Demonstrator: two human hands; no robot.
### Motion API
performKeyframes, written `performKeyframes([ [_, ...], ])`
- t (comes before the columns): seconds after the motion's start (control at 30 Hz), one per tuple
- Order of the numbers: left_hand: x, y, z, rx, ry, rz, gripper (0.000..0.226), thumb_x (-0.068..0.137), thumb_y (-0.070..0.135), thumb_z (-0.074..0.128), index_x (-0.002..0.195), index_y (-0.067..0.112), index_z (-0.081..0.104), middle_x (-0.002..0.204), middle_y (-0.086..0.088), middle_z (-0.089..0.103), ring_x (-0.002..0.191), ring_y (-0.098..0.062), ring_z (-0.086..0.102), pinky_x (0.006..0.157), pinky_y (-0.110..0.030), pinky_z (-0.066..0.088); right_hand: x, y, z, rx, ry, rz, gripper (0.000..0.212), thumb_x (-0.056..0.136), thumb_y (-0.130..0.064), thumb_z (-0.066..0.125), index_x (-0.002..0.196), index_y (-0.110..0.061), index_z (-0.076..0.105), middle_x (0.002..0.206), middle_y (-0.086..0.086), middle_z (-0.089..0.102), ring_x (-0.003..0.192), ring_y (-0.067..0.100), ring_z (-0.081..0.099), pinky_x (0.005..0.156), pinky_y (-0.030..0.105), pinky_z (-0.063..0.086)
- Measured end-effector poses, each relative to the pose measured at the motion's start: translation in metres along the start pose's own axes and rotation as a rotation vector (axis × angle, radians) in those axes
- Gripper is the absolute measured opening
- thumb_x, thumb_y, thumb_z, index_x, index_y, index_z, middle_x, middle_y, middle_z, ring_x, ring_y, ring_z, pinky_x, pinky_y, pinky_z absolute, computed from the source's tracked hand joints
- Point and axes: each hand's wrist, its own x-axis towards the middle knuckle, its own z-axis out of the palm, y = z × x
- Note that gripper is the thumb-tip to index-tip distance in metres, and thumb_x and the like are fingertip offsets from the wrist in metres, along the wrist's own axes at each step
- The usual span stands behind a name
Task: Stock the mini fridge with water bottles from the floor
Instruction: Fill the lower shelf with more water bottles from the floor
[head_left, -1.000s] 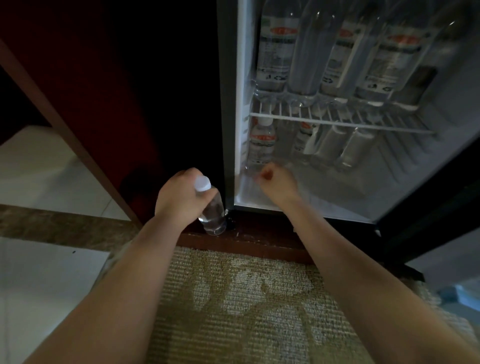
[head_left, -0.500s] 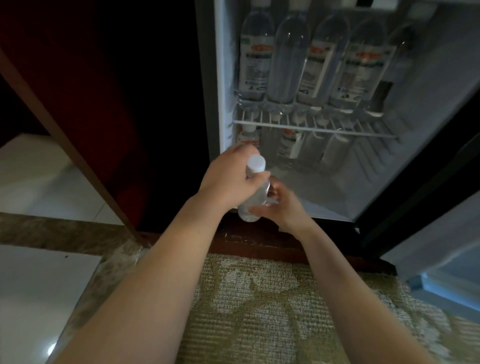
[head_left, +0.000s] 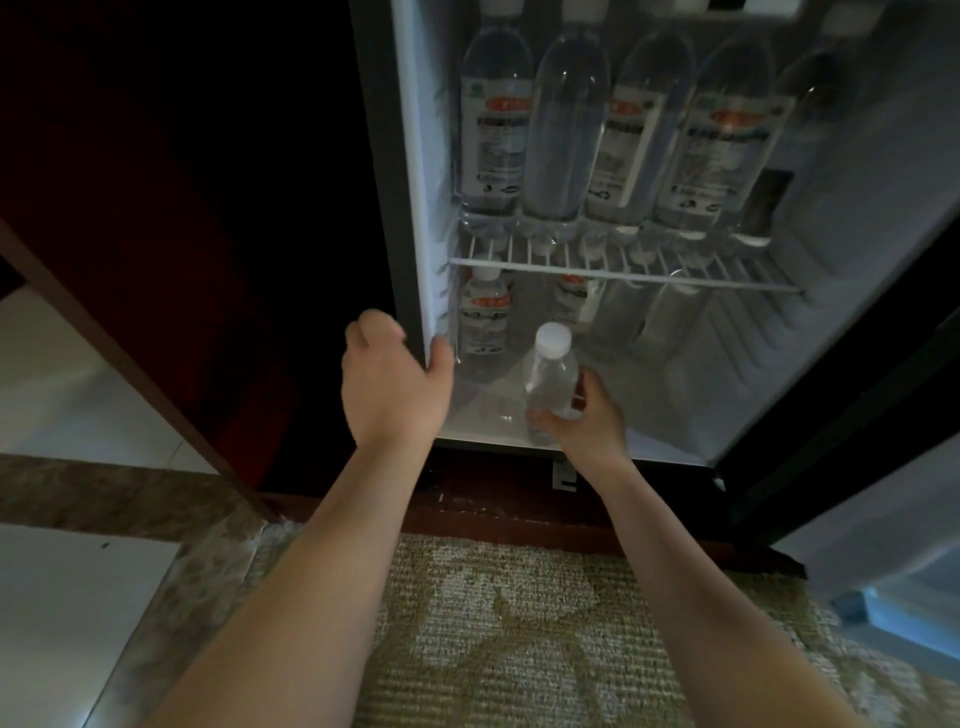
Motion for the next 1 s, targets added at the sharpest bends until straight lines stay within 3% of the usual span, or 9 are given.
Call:
performKeyframes([
  [0.07, 0.002, -0.008, 0.005, 0.022, -0.054, -0.102, 0.054, 0.086, 0.037, 0.059, 0.128, 0.008, 0.041, 0.127, -0.012, 0.045, 0.111, -0.030, 0.052, 0.081, -0.045, 0.051, 0.008, -0.001, 0.002, 0.011, 0.063, 0.034, 0.067, 0.074, -0.034, 0.080, 0.131, -0.023, 0.047, 0.122, -0.004, 0.060, 0.111, 0.017, 0.057, 0.089, 0.034, 0.049],
  [0.13, 0.003, -0.009, 0.008, 0.035, -0.111, -0.118, 0.066, 0.088, 0.039, 0.056, 0.142, 0.009, 0.031, 0.140, -0.012, 0.038, 0.123, -0.031, 0.046, 0.090, -0.047, 0.049, 0.018, -0.004, 0.006, 0.030, 0.107, 0.061, 0.063, 0.074, -0.034, 0.079, 0.128, -0.021, 0.050, 0.120, -0.001, 0.062, 0.106, 0.018, 0.060, 0.087, 0.033, 0.050],
  [0.27, 0.003, -0.007, 0.012, 0.034, -0.152, -0.090, 0.065, 0.091, 0.040, 0.050, 0.146, 0.011, 0.031, 0.146, -0.011, 0.034, 0.128, -0.029, 0.043, 0.095, -0.043, 0.047, 0.043, -0.014, 0.017, 0.079, 0.112, 0.022, 0.049, 0.077, -0.028, 0.078, 0.119, -0.019, 0.057, 0.101, -0.004, 0.061, 0.091, 0.014, 0.060, 0.072, 0.024, 0.044],
  [0.4, 0.001, -0.011, 0.014, -0.009, -0.148, -0.090, 0.065, 0.092, 0.037, 0.051, 0.148, 0.013, 0.027, 0.148, -0.011, 0.033, 0.131, -0.026, 0.042, 0.100, -0.040, 0.045, 0.069, -0.023, 0.028, 0.143, 0.020, 0.063, 0.041, 0.081, -0.014, 0.075, 0.115, -0.019, 0.053, 0.106, 0.000, 0.061, 0.091, 0.013, 0.061, 0.052, 0.008, 0.041],
  [0.47, -0.001, -0.010, 0.015, -0.039, -0.154, -0.098, 0.067, 0.092, 0.035, 0.052, 0.149, 0.013, 0.024, 0.149, -0.010, 0.033, 0.132, -0.024, 0.041, 0.100, -0.036, 0.043, 0.077, -0.026, 0.029, 0.085, -0.010, 0.047, 0.052, 0.080, -0.017, 0.076, 0.125, -0.018, 0.049, 0.118, 0.002, 0.061, 0.100, 0.016, 0.061, 0.060, 0.006, 0.043],
  [0.53, 0.000, -0.009, 0.016, -0.066, -0.149, -0.114, 0.067, 0.092, 0.033, 0.052, 0.149, 0.013, 0.023, 0.148, -0.010, 0.033, 0.131, -0.023, 0.042, 0.100, -0.035, 0.043, 0.082, -0.026, 0.028, -0.006, -0.007, 0.030, 0.068, 0.078, -0.022, 0.078, 0.136, -0.016, 0.043, 0.127, 0.005, 0.059, 0.114, 0.023, 0.058, 0.078, 0.019, 0.044],
  [0.63, 0.001, -0.008, 0.016, -0.096, -0.138, -0.130, 0.066, 0.092, 0.032, 0.053, 0.149, 0.013, 0.025, 0.148, -0.011, 0.035, 0.129, -0.022, 0.045, 0.097, -0.034, 0.045, 0.088, -0.024, 0.028, -0.028, -0.027, 0.041, 0.073, 0.076, -0.024, 0.079, 0.137, -0.017, 0.040, 0.131, 0.008, 0.058, 0.117, 0.027, 0.057, 0.091, 0.030, 0.046],
  [0.87, 0.001, -0.011, 0.013, -0.106, -0.189, -0.127, 0.070, 0.091, 0.033, 0.054, 0.150, 0.016, 0.021, 0.150, -0.009, 0.032, 0.128, -0.022, 0.046, 0.095, -0.034, 0.046, 0.095, -0.021, 0.029, -0.210, -0.069, 0.136, 0.071, 0.082, -0.043, 0.070, 0.140, -0.015, 0.038, 0.137, 0.007, 0.053, 0.119, 0.028, 0.054, 0.082, 0.028, 0.040],
  [1.0, 0.001, -0.012, 0.010, -0.104, -0.244, -0.144, 0.073, 0.090, 0.033, 0.054, 0.151, 0.020, 0.016, 0.151, -0.007, 0.030, 0.129, -0.023, 0.045, 0.091, -0.032, 0.046, 0.083, -0.012, 0.030, -0.088, -0.034, 0.167, 0.067, 0.082, -0.045, 0.070, 0.137, -0.016, 0.046, 0.128, 0.008, 0.058, 0.100, 0.021, 0.061, 0.076, 0.029, 0.044],
])
